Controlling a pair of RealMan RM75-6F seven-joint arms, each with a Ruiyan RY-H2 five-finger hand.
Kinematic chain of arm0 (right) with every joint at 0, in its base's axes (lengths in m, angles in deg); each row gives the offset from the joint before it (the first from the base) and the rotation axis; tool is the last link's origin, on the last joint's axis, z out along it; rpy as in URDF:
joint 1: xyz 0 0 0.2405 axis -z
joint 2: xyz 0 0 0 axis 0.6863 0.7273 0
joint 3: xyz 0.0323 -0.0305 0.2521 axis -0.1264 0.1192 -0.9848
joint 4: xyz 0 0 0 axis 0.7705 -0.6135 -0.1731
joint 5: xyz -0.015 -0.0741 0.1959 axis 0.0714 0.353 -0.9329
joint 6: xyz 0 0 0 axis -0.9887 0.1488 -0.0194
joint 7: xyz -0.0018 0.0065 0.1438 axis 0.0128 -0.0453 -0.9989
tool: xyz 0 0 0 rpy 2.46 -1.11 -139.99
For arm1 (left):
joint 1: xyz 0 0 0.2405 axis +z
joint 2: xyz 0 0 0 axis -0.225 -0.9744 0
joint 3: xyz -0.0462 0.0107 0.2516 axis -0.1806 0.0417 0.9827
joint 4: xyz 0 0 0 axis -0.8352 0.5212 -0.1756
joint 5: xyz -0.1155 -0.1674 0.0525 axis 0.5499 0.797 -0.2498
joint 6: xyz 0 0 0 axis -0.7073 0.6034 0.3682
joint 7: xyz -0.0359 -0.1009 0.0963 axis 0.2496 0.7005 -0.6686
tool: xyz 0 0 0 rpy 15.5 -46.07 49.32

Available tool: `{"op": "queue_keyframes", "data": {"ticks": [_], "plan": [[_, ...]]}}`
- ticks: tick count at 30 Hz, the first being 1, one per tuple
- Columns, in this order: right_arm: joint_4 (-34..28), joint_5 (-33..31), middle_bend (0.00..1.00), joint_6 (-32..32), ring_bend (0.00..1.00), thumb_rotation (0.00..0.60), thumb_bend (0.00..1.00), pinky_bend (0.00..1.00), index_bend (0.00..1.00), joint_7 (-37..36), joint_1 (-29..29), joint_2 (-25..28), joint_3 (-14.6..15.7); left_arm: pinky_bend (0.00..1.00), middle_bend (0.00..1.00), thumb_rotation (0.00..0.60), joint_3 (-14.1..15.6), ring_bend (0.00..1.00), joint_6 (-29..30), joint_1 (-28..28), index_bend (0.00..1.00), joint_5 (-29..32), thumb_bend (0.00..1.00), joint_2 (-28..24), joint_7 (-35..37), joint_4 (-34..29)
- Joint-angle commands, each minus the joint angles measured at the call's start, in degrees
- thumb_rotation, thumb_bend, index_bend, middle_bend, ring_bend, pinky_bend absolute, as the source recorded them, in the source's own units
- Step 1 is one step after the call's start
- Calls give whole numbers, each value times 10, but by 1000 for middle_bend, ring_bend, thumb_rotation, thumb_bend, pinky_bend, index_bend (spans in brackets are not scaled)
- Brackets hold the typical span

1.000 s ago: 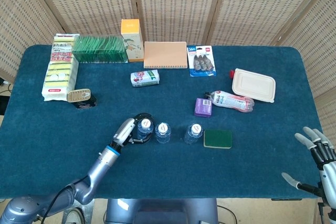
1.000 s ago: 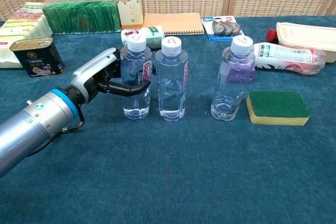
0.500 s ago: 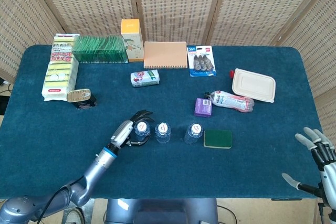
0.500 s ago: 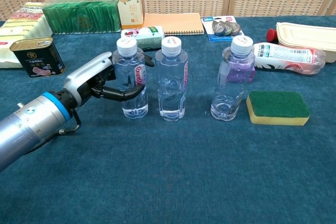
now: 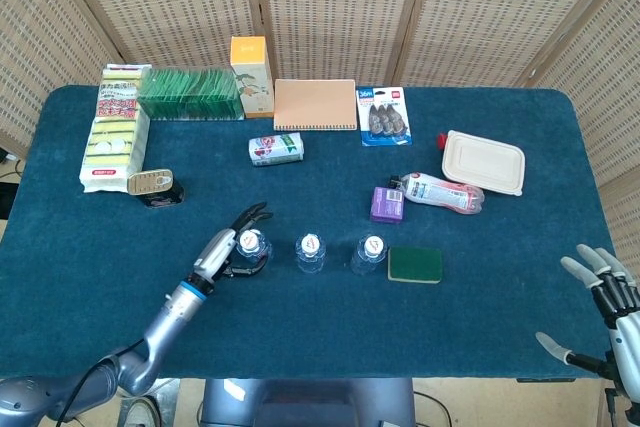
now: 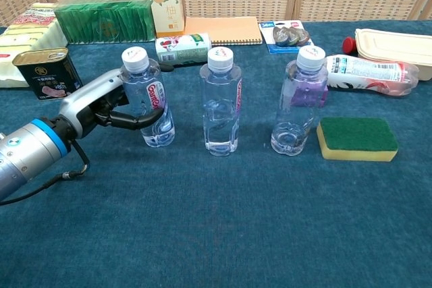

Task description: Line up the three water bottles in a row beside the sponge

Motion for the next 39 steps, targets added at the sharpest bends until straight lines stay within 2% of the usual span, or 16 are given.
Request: {"op": "queue_keyframes", "data": {"ticks": [1, 6, 15, 21, 26, 32, 37, 39], "plan": [[1, 0, 85, -1, 22, 600, 0, 0, 155, 1, 1, -1, 0, 239, 0, 600, 5, 0, -24, -10, 17, 1, 371, -12, 2, -16], [3, -2, 85, -2, 22, 600, 0, 0, 156, -3, 1, 0, 0, 192, 0, 600, 4, 0, -36, -13, 0, 5, 290, -20, -9, -32], [0, 1, 85, -1, 22, 600, 0, 0, 156, -1, 0, 1, 0, 174, 0, 600, 5, 0, -23, 1, 0, 9, 275, -32, -8, -34], [-2, 4, 85, -1, 22, 600, 0, 0, 156, 4, 0, 0, 1, 81, 0, 600, 4, 0, -11, 10, 0, 10, 209, -35, -21, -33], [-3, 6, 85, -1, 22, 600, 0, 0, 156, 6, 0, 0, 2, 66, 0, 600, 2, 0, -3, 15, 0, 11, 188, -43, -23, -42], [-2, 10, 85, -2, 22, 600, 0, 0, 156, 8, 0, 0, 3, 39, 0, 600, 7, 0, 50, 43, 0, -1, 181, -104, -42, -105], [-6, 14, 85, -2, 22, 600, 0, 0, 156, 15, 1, 1, 5, 11, 0, 600, 17, 0, 81, 70, 0, -4, 178, -188, -105, -185], [-8, 15, 85, -1, 22, 600, 0, 0, 156, 25, 2, 0, 6, 3, 0, 600, 23, 0, 99, 88, 0, -5, 173, -243, -145, -233]]}}
